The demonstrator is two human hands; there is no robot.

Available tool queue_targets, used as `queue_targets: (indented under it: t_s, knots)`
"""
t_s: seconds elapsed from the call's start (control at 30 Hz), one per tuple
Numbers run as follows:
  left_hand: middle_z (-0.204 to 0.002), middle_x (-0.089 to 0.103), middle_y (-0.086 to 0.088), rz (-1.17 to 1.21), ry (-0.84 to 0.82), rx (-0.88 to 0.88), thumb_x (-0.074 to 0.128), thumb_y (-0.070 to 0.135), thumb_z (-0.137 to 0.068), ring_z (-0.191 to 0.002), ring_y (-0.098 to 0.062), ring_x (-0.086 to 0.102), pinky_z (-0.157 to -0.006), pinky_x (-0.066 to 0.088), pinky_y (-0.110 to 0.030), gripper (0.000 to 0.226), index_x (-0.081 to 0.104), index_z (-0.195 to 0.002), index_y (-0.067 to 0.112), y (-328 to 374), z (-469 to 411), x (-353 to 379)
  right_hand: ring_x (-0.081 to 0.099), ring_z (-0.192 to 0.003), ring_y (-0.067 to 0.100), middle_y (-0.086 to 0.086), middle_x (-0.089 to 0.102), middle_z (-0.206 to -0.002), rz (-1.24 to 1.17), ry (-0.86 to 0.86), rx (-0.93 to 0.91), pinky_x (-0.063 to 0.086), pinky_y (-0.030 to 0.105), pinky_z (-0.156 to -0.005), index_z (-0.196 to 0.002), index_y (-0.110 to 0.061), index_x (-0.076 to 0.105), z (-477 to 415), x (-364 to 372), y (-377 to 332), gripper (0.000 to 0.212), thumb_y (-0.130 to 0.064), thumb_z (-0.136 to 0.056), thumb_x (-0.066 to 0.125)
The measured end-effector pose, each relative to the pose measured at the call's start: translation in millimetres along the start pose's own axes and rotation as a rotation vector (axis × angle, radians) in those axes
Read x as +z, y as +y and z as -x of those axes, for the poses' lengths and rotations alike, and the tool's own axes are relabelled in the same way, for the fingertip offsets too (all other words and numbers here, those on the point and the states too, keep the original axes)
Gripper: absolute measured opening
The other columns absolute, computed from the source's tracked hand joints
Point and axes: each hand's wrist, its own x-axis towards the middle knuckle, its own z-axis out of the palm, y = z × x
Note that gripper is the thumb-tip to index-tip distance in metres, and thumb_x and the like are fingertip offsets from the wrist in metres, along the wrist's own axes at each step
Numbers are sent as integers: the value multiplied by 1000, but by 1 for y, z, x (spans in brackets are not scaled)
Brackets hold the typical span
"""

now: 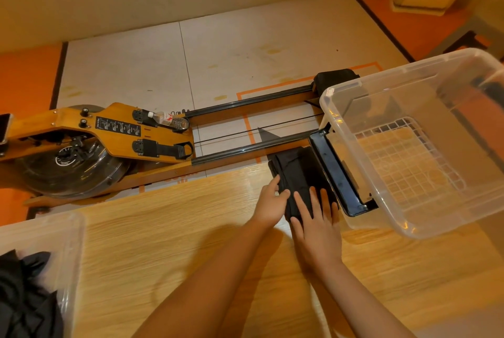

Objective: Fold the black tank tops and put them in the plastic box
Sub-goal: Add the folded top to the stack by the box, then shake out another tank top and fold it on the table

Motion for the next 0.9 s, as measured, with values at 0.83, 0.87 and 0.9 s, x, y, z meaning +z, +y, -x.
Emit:
queue_targets:
  t_s: [0.83,0.87,0.9]
  knots:
    - [-155,32,-2,-880,615,295,23,44,-90,-144,-16,24,-119,12,-33,65,30,-150,19,-103,153,-151,8,-145,26,9,34,-153,-15,24,-639,6,44,-114,-147,-21,30,60,19,-120,59,-46,-93,33]
    - [-154,34,-3,-879,652,276,25,43,-90,-143,-17,26,-119,14,-35,65,32,-149,18,-114,165,-167,8,-145,26,8,35,-152,-20,-4,-674,8,44,-113,-146,-21,31,69,23,-137,59,-46,-93,33]
    - [-153,36,-4,-881,690,264,28,41,-90,-141,-18,28,-118,15,-36,64,35,-148,16,-123,177,-183,9,-145,26,8,37,-152,-28,-29,-708,9,43,-113,-146,-22,32,78,28,-154,59,-46,-92,34]
